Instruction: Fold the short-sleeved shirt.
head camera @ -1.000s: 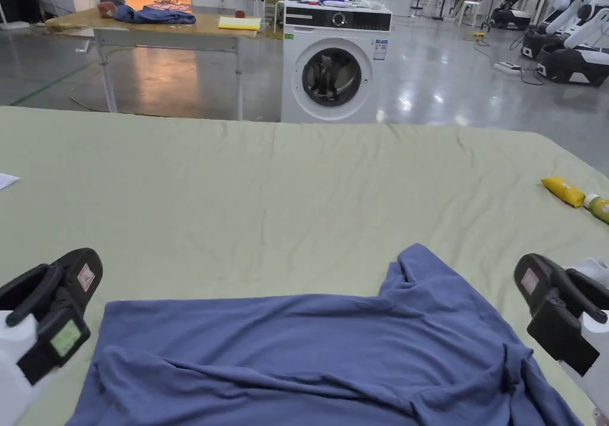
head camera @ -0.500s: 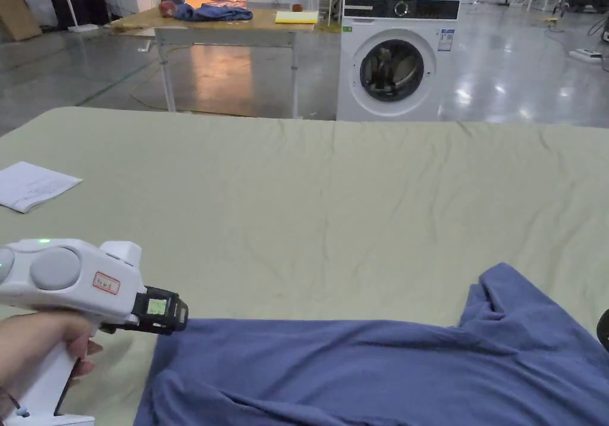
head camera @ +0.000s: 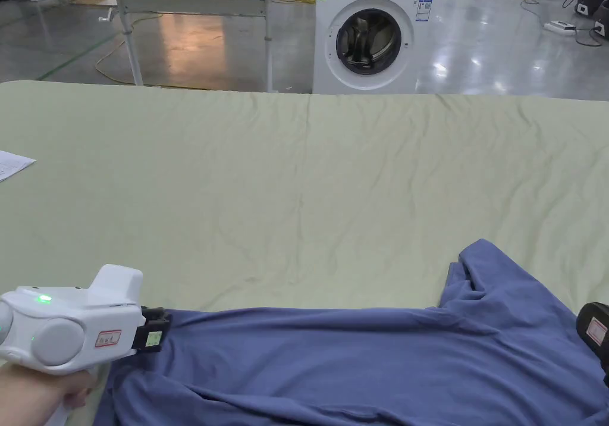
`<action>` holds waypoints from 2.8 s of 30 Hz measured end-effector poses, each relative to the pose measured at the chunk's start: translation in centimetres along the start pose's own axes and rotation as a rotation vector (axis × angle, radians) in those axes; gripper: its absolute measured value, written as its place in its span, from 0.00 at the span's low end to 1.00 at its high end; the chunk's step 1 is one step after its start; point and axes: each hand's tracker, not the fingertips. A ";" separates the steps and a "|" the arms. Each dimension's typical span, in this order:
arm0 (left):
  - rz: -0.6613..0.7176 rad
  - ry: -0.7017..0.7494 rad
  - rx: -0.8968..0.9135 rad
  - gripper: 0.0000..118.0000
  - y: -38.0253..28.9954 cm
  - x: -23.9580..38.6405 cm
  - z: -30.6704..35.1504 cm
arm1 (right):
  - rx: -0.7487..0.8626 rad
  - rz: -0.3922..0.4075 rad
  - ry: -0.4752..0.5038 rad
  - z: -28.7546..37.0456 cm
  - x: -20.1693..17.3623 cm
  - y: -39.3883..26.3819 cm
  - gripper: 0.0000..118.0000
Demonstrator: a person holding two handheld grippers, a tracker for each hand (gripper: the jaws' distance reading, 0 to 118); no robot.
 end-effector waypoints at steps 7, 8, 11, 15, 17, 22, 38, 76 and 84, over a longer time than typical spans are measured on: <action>0.014 -0.017 0.373 0.00 0.6 1.6 7.1 | -0.117 0.035 0.069 -9.1 4.2 4.5 0.00; 0.045 -0.040 0.410 0.00 0.4 1.7 7.9 | -0.186 0.013 0.072 -11.2 4.7 5.2 0.00; 0.080 -0.045 0.390 0.00 0.4 2.5 9.0 | -0.431 -0.022 0.083 -18.1 7.3 6.0 0.52; 0.118 -0.038 0.389 0.00 0.1 3.0 9.4 | -0.598 0.026 -0.047 -25.4 9.2 4.4 0.93; 0.124 -0.036 0.382 0.00 -0.1 2.8 9.3 | -0.667 0.023 -0.130 -28.3 10.5 3.5 0.93; 0.153 -0.023 0.335 0.00 0.2 2.4 8.7 | -0.792 0.134 -0.158 -30.8 12.2 0.9 0.83; 0.321 -0.043 0.214 0.00 3.0 -2.1 5.0 | -0.331 -0.024 -0.111 -19.4 9.8 7.9 0.00; 0.072 0.079 0.842 0.52 -6.7 10.7 23.5 | 0.486 0.202 -0.102 9.9 -2.6 -1.4 0.81; 0.063 0.134 0.834 0.00 -7.6 13.9 22.4 | 0.494 0.121 -0.116 9.7 -5.0 -2.1 0.00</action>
